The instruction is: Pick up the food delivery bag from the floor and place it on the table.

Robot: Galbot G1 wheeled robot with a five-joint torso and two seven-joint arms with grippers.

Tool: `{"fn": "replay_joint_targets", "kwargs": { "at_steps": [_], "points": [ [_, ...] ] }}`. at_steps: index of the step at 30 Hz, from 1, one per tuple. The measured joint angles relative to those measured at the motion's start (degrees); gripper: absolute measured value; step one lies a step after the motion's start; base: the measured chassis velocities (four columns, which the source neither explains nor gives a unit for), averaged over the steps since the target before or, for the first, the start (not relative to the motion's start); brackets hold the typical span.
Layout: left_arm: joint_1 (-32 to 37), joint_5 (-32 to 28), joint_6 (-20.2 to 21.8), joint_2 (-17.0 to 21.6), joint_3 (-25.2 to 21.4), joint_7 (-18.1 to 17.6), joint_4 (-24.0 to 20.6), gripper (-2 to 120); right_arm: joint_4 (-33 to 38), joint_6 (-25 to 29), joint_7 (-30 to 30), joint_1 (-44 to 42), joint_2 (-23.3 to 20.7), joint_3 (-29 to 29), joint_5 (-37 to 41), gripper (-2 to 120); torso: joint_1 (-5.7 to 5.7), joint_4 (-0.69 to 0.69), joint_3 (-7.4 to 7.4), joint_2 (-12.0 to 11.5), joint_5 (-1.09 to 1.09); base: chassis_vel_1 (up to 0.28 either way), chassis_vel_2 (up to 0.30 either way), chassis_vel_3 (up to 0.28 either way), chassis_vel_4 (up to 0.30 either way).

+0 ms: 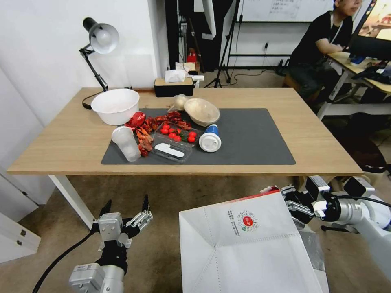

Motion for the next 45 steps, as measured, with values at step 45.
{"fn": "replay_joint_targets", "kwargs": {
  "at_steps": [45],
  "points": [
    [-0.01, 0.34, -2.5, 0.53, 0.22, -1.62, 0.3, 100, 18.04, 7.81, 57.44, -4.28, -8.95, 23.72, 26.49, 0, -0.3, 0.0, -0.39, -0.69, 0.0, 0.0, 0.0, 0.0, 0.0]
  ]
}}
